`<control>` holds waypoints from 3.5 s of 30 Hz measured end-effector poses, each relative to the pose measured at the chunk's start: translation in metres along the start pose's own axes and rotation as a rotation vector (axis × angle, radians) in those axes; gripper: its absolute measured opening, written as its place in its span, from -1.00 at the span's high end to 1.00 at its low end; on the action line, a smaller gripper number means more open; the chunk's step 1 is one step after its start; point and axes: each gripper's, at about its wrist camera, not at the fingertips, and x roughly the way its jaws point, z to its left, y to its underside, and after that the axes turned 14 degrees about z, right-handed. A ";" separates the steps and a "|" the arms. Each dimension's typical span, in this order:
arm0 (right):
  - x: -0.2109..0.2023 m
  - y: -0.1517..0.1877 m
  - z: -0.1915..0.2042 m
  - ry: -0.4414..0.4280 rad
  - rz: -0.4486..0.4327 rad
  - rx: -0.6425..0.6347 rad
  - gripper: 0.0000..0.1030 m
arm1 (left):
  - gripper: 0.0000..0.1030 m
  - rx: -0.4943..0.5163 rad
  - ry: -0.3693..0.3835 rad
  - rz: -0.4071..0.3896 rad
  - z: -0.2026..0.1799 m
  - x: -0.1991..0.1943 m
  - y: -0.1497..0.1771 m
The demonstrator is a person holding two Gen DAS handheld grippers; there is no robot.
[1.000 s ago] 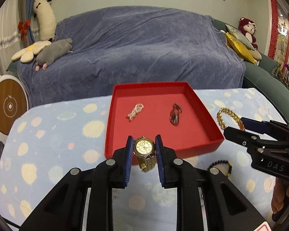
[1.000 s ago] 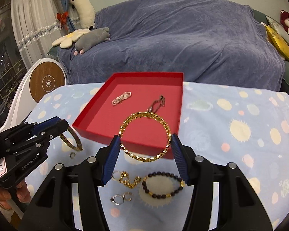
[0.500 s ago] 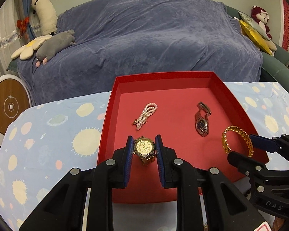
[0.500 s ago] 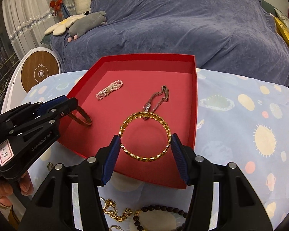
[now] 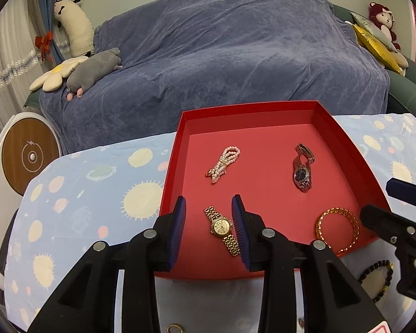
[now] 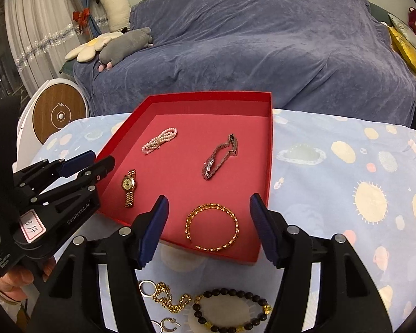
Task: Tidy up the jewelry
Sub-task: 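Lower the gold watch and gold bangle into the red box and open both grippers, then move the right gripper to the black-bead bracelet and close on it, then carry the black-bead bracelet into the red box and release it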
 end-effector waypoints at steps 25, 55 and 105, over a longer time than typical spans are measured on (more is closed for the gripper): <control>-0.038 0.101 -0.006 -0.008 0.075 0.091 -0.16 | -0.22 -0.093 0.007 0.088 0.053 -0.038 0.115; -0.009 0.107 0.000 0.029 0.128 0.084 -0.14 | -0.22 -0.040 0.160 0.112 0.022 -0.017 0.116; -0.010 0.084 -0.033 0.099 0.065 0.162 0.85 | 0.85 -0.019 0.217 0.088 0.013 -0.030 0.094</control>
